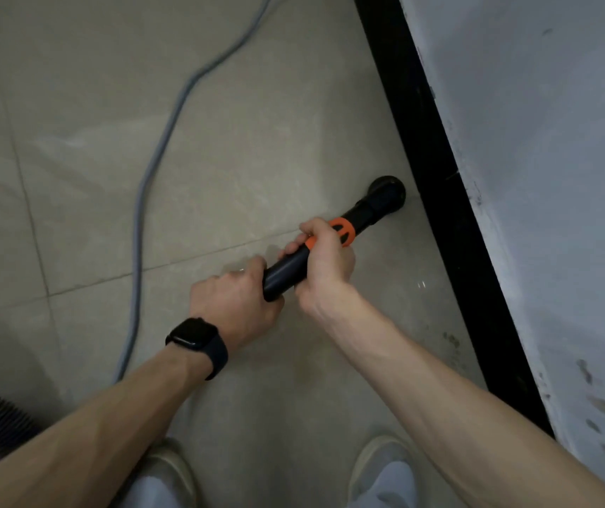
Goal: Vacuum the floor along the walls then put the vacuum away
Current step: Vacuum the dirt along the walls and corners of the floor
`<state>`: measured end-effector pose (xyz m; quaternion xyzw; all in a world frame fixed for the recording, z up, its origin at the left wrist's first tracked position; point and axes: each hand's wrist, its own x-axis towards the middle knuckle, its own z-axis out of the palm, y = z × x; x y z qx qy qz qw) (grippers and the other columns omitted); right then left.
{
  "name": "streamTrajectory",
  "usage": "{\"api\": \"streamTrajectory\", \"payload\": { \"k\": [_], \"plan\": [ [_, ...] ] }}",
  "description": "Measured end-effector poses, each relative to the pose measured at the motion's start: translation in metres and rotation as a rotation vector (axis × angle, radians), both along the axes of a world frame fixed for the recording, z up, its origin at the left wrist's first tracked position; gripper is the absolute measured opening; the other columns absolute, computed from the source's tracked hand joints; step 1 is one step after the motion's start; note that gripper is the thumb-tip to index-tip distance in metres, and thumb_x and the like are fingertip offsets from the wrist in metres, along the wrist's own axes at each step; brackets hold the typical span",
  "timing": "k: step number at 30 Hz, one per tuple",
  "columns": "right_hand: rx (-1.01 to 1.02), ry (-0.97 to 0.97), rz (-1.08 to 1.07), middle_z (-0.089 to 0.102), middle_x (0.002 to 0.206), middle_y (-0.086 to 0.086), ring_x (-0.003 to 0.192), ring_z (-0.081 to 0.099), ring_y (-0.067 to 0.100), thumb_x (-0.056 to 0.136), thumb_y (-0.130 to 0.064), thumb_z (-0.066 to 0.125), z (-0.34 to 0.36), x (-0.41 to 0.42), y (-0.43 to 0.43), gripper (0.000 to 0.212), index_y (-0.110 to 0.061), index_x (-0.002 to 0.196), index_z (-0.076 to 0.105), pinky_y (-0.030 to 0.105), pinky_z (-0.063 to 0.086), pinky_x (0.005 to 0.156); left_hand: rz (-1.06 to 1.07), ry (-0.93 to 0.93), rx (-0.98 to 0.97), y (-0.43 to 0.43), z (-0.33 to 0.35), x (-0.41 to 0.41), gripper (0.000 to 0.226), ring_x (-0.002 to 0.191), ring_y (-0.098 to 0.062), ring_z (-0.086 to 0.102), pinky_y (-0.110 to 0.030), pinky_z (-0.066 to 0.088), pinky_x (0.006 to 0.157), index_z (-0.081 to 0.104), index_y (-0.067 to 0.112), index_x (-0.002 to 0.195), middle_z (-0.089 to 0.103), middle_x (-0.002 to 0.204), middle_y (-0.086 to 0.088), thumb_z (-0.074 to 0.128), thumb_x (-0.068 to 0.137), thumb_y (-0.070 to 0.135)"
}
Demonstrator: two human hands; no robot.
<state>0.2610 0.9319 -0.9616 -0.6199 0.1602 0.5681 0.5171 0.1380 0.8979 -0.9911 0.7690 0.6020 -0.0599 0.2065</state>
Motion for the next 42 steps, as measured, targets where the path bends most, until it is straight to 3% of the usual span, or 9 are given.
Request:
{"api": "streamTrajectory", "payload": {
  "k": [3,7,13,17,22,26,29,35,42],
  "plan": [
    [0.044,0.091,0.162,0.043,0.055,0.003,0.041,0.040,0.017,0.083,0.002,0.056,0.005,-0.006,0.018,0.024,-0.013,0.067,0.047,0.026,0.041,0.048,0.023,-0.030,-0.032,0.003,0.003,-0.006,0.034,0.060,-0.028,0.062,-0.028,0.020,0.047,0.025,0.034,0.088,0.045,0.060,0.009,0.052,0.078,0.050],
    [0.016,0.083,0.405,0.039,0.055,0.000,0.038,0.035,0.014,0.086,-0.002,0.052,0.043,-0.013,0.038,0.027,-0.015,0.064,0.045,0.027,0.035,0.050,0.142,-0.224,-0.355,0.000,0.042,-0.017,0.041,0.052,-0.012,0.049,-0.026,0.027,0.044,0.027,0.036,0.086,0.050,0.066,0.012,0.058,0.064,0.050],
    [0.004,-0.104,0.519,0.042,0.056,-0.003,0.036,0.037,0.010,0.092,-0.009,0.051,0.169,0.009,0.038,0.024,-0.015,0.070,0.050,0.021,0.037,0.045,0.467,-0.581,-0.786,-0.043,0.170,-0.014,0.054,0.068,-0.008,0.066,-0.033,0.055,0.065,0.061,0.030,0.088,0.070,0.075,0.007,0.075,0.056,0.071],
    [-0.053,-0.168,0.506,0.043,0.055,-0.004,0.038,0.038,0.011,0.091,-0.008,0.054,0.271,0.027,0.012,0.025,-0.016,0.067,0.049,0.022,0.038,0.045,0.468,-0.717,-0.834,-0.079,0.282,0.006,0.032,0.069,-0.013,0.068,-0.043,0.059,0.072,0.063,0.041,0.081,0.071,0.075,0.009,0.080,0.064,0.063],
    [-0.114,-0.107,0.435,0.042,0.059,-0.005,0.041,0.037,0.009,0.087,-0.009,0.057,0.391,0.052,-0.037,0.025,-0.019,0.067,0.045,0.020,0.038,0.046,0.340,-0.492,-0.767,-0.137,0.405,0.001,0.061,0.090,-0.016,0.067,-0.035,0.055,0.077,0.056,0.036,0.104,0.070,0.097,0.010,0.074,0.058,0.073],
    [-0.162,-0.147,0.374,0.046,0.059,-0.005,0.043,0.041,0.009,0.085,-0.008,0.061,0.478,0.071,-0.096,0.022,-0.018,0.071,0.048,0.021,0.040,0.045,-0.012,-0.145,-0.674,-0.194,0.481,-0.033,0.047,0.085,-0.025,0.068,-0.029,0.044,0.065,0.054,0.032,0.101,0.068,0.090,0.004,0.071,0.067,0.060],
    [-0.177,-0.247,0.349,0.049,0.057,-0.004,0.042,0.044,0.011,0.084,-0.004,0.062,0.543,0.075,-0.145,0.019,-0.016,0.073,0.051,0.024,0.043,0.046,-0.235,0.023,-0.609,-0.231,0.532,-0.069,0.035,0.086,-0.025,0.067,-0.031,0.045,0.071,0.055,0.031,0.095,0.068,0.089,0.004,0.068,0.071,0.051],
    [-0.080,-0.398,0.230,0.054,0.061,0.003,0.044,0.048,0.017,0.082,0.001,0.061,0.664,0.076,-0.252,0.017,-0.010,0.089,0.051,0.029,0.045,0.047,-0.387,0.102,-0.574,-0.293,0.615,-0.094,0.021,0.093,-0.026,0.066,-0.035,0.052,0.083,0.061,0.025,0.095,0.068,0.092,0.001,0.061,0.077,0.034],
    [-0.027,-0.102,-0.026,0.050,0.063,0.001,0.042,0.043,0.014,0.083,0.000,0.060,0.724,0.077,-0.398,0.019,-0.013,0.080,0.047,0.028,0.045,0.048,-0.417,0.225,-0.538,-0.348,0.688,-0.116,0.023,0.104,-0.021,0.063,-0.032,0.045,0.097,0.065,0.026,0.101,0.069,0.104,0.002,0.065,0.079,0.032]
  ]
}}
